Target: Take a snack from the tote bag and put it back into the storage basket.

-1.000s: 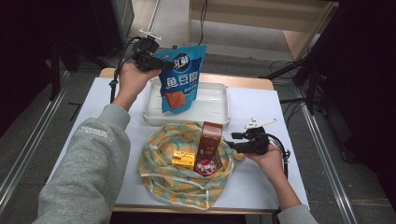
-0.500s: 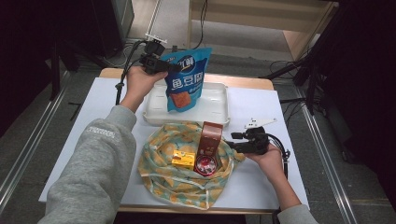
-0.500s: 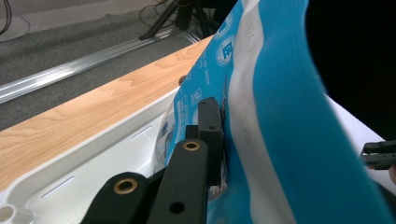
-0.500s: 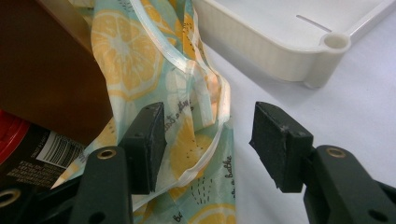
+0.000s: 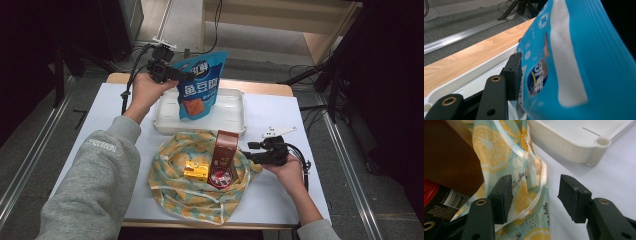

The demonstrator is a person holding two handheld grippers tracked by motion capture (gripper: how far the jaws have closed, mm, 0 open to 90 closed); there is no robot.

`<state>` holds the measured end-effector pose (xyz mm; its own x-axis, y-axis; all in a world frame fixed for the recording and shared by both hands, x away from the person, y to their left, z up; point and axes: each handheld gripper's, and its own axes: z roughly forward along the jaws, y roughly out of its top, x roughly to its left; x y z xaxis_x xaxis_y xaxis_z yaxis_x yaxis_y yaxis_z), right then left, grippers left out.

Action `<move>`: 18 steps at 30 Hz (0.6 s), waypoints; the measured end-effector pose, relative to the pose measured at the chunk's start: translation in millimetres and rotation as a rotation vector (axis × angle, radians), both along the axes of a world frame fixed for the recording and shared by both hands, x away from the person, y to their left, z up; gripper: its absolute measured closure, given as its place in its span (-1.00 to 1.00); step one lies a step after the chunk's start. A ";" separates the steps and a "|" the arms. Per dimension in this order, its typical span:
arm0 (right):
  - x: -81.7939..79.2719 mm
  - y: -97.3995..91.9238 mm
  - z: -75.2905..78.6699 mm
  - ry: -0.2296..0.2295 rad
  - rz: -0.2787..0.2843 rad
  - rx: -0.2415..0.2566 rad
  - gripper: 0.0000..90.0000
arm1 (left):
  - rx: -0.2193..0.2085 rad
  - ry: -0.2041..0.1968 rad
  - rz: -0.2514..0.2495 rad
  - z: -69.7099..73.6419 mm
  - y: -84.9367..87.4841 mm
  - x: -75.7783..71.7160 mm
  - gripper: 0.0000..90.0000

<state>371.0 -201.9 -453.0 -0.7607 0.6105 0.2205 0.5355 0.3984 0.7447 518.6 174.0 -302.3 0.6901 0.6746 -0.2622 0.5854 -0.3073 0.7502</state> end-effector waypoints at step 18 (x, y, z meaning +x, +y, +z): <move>-0.1 1.0 -1.1 0.003 0.003 -0.009 0.00 | 0.056 0.012 -0.014 -27.1 24.0 -24.5 0.06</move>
